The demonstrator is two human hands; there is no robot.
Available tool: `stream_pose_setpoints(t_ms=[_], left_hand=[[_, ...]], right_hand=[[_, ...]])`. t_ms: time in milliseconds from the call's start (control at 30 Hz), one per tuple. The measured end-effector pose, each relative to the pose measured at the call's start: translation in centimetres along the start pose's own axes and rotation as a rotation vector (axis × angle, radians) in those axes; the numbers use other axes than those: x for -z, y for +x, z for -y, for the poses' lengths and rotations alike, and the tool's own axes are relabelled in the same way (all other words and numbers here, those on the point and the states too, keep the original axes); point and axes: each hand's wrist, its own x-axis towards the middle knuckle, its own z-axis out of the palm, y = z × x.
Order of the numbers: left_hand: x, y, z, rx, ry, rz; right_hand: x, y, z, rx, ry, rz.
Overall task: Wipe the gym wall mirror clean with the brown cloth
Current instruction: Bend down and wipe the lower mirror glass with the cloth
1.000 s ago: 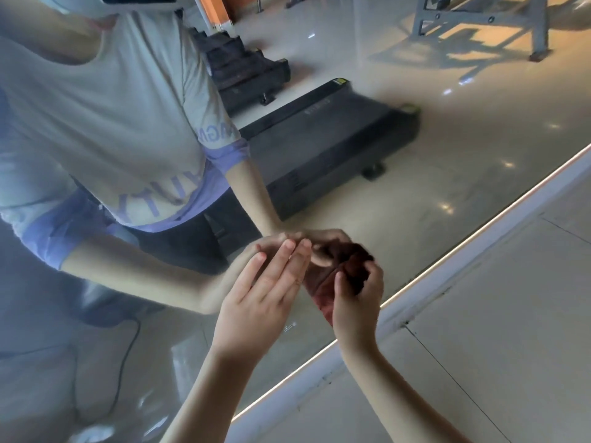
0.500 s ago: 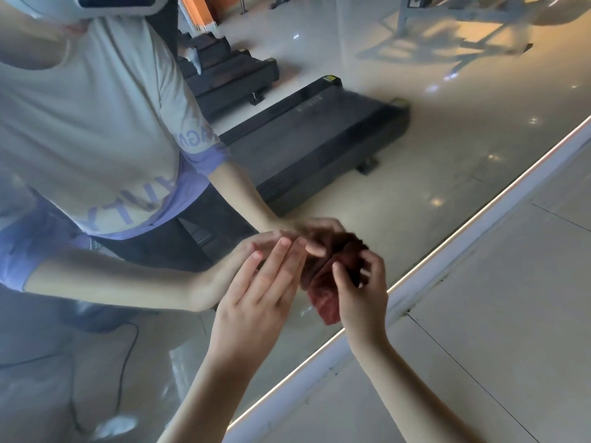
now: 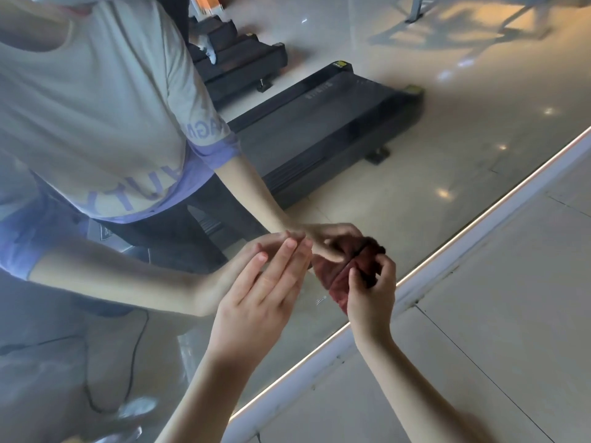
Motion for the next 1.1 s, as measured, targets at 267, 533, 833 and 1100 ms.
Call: stream_pose_setpoints(t_ms=[267, 533, 833, 1100], left_hand=[[0.7, -0.8, 0.8, 0.002, -0.007, 0.001], [1.8, -3.9, 2.8, -0.028, 0.084, 0.053], [1.8, -4.2, 2.6, -0.002, 0.070, 0.025], [1.9, -4.5, 2.6, -0.007, 0.072, 0.020]], right_hand=[[-0.6, -0.1, -2.0, -0.002, -0.068, -0.066], [-1.8, -2.4, -3.5, -0.112, -0.054, -0.057], [-2.0, -4.7, -1.1, -0.086, 0.061, 0.019], [-2.6, -7.1, -0.6, -0.123, 0.082, 0.201]])
